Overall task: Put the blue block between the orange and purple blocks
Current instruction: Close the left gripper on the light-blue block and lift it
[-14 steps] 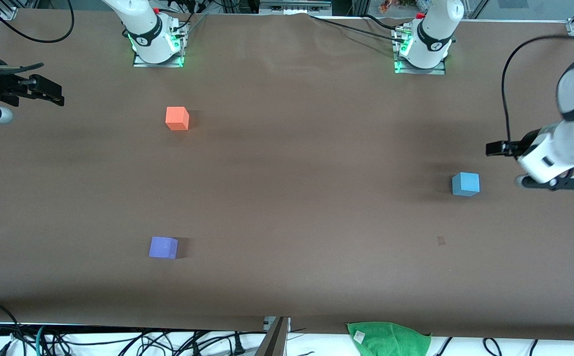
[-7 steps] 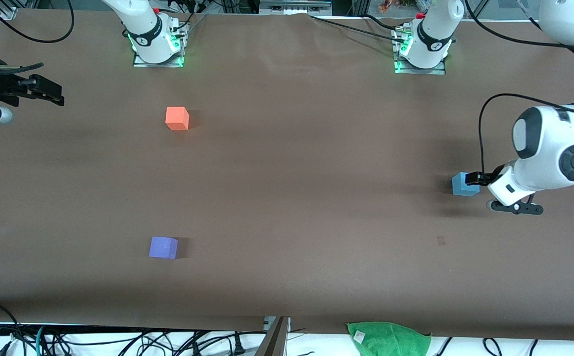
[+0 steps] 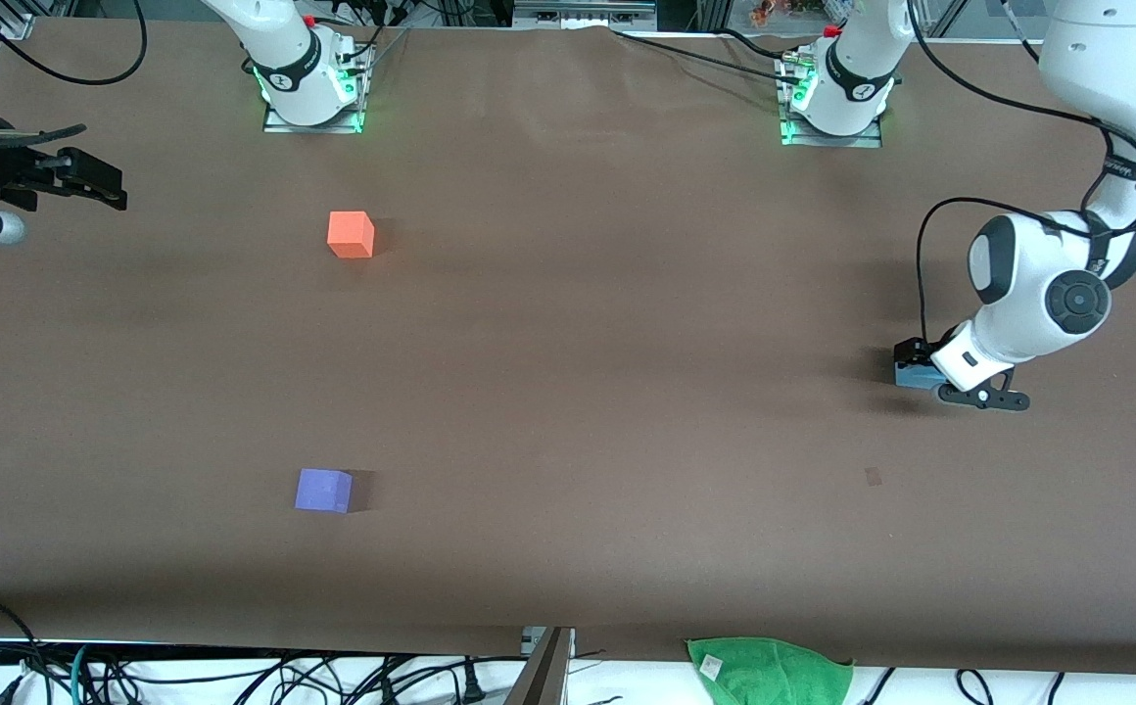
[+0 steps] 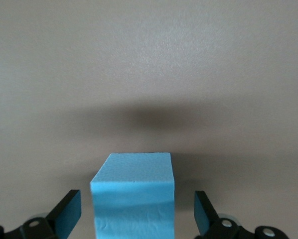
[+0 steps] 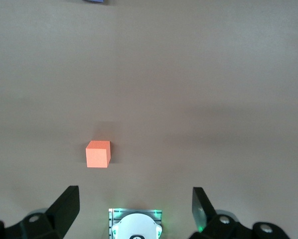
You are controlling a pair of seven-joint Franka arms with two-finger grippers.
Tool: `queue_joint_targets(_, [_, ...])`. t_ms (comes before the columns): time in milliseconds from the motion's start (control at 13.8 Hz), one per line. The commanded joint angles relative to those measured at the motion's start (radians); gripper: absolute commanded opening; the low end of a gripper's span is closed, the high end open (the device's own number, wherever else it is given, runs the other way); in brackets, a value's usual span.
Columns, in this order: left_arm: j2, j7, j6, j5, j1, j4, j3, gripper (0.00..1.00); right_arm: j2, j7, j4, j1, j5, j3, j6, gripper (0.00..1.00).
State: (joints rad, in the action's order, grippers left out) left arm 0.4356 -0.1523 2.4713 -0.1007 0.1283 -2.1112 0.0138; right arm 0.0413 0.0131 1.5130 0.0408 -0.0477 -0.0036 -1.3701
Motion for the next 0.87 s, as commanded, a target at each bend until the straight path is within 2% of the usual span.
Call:
queue_joint_targets(0, [0.022, -0.019, 0.064, -0.019, 0.017, -0.020, 0.009, 0.72, 0.000, 0.018, -0.008, -0.009, 0.009, 0.002, -0.003, 1.00])
queue_joint_targets(73, [0.022, -0.018, 0.064, -0.019, 0.017, -0.018, 0.009, 0.42, 0.000, 0.018, -0.008, -0.009, 0.009, 0.002, -0.003, 1.00])
queue_joint_targets(218, [0.015, -0.033, 0.057, -0.019, 0.017, -0.010, 0.011, 0.19, 0.000, 0.018, -0.008, -0.009, 0.011, 0.002, -0.003, 1.00])
queue_joint_targets(436, [-0.029, -0.053, 0.034, -0.019, 0.014, 0.003, 0.015, 0.16, 0.000, 0.018, -0.008, -0.009, 0.020, 0.002, -0.003, 1.00])
queue_joint_targets(509, [-0.055, -0.047, -0.021, -0.019, 0.004, 0.020, 0.024, 0.16, 0.002, 0.018, -0.008, -0.010, 0.020, 0.002, -0.003, 1.00])
queue_joint_targets(582, [-0.075, -0.038, -0.113, -0.019, 0.004, 0.058, 0.052, 0.17, 0.002, 0.018, -0.008, -0.010, 0.020, 0.002, -0.003, 1.00])
queue_joint_targets(800, [-0.072, 0.005, -0.470, 0.004, 0.002, 0.274, 0.158, 0.17, 0.002, 0.018, -0.008, -0.009, 0.020, 0.002, -0.003, 1.00])
